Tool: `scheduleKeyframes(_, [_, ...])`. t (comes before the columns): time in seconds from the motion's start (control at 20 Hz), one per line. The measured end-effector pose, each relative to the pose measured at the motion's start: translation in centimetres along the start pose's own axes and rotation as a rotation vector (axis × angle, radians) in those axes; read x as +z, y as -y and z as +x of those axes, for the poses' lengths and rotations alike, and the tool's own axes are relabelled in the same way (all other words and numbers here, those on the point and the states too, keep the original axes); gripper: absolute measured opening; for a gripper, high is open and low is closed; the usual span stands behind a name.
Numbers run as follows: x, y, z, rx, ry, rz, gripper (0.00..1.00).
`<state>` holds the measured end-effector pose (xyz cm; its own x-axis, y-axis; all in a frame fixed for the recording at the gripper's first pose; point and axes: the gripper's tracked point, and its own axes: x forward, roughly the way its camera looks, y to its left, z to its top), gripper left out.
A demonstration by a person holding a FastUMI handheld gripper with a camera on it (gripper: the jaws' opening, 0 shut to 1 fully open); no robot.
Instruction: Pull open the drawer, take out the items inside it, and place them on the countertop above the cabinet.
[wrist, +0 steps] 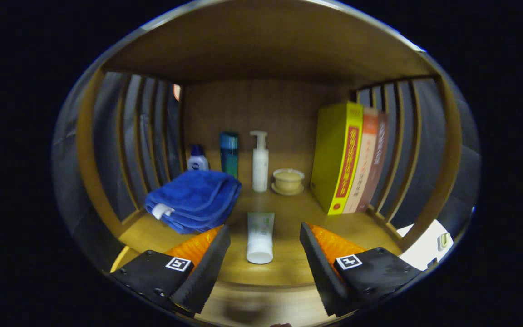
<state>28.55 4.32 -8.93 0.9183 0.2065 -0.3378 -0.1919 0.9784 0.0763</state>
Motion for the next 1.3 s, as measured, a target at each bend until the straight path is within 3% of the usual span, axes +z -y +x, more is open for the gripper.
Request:
scheduleKeyframes(0.15, [3.3,-0.4,-5.7,0.007,0.092,0.036,1.0])
scheduleKeyframes(0.25, [3.2,-0.4,-9.1,0.011,0.129,0.036,0.99])
scheduleKeyframes(0.65, [-7.2,-1.2,-18.7,-0.013,0.139,0.07,0.99])
scheduleKeyframes(0.85, [-10.7,0.4,-19.8,-0.079,0.159,0.028,0.99])
scheduleKeyframes(1.0, [-12.7,0.0,-20.1,-0.075,0.173,-0.066,0.99])
scheduleKeyframes(1.3, [-15.7,-1.6,-18.9,-0.04,0.128,-0.038,0.99])
